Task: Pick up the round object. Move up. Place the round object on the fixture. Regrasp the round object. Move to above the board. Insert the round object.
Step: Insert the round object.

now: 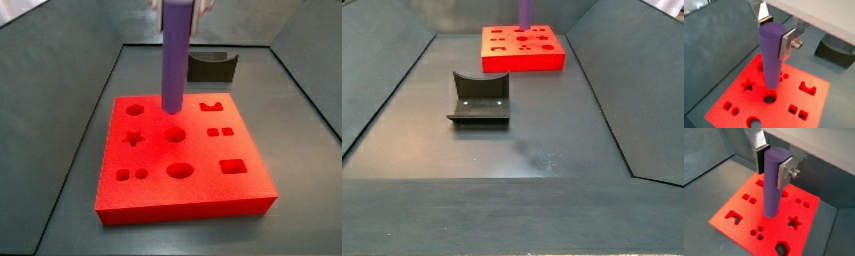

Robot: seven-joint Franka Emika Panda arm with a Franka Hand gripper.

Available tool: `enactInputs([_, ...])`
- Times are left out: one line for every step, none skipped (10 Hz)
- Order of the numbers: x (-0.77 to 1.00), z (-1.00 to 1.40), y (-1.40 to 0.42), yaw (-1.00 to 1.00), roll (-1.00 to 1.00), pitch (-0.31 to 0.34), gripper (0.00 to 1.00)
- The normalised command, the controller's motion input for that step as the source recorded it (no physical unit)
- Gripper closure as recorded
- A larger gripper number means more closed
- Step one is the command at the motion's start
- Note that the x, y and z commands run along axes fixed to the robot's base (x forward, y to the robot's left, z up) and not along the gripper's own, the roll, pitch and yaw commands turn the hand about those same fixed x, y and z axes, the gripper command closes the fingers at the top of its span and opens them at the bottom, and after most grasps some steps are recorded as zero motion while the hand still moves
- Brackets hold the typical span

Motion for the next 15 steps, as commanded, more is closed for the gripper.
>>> enactInputs([0.00, -0.62, -0.19, -0.03, -0.06, -0.210, 1.00])
enactInputs([0.00, -0.40, -0.15, -0.05, -0.10, -0.189, 1.00])
enactInputs([0.02, -0.32, -0.19, -0.05, -0.07, -0.163, 1.00])
enactInputs([0.01, -0.33, -0.19, -0.05, -0.07, -0.163, 1.00])
enactInputs([0.01, -0.42, -0.08, -0.02, -0.04, -0.133, 1.00])
enactInputs([0.04, -0.46, 0.00, 0.00, -0.01, -0.101, 1.00])
enactInputs([0.17, -0.44, 0.00, 0.00, 0.00, -0.027, 1.00])
enactInputs([0.17, -0.44, 0.02, 0.00, 0.00, 0.000, 1.00])
enactInputs([0.02, -0.42, 0.00, 0.00, 0.09, 0.000, 1.00])
enactInputs([0.00, -0.49, -0.07, 0.00, 0.17, 0.000, 1.00])
enactInputs([0.00, -0.66, -0.33, 0.00, 0.30, 0.000, 1.00])
enactInputs([0.00, -0.79, -0.39, 0.00, 0.30, 0.000, 1.00])
enactInputs([0.08, -0.88, -0.31, 0.00, 0.24, 0.000, 1.00])
enactInputs([0.08, -0.95, -0.27, 0.00, 0.19, -0.026, 1.00])
enactInputs([0.20, -1.00, -0.16, 0.00, 0.12, -0.013, 1.00])
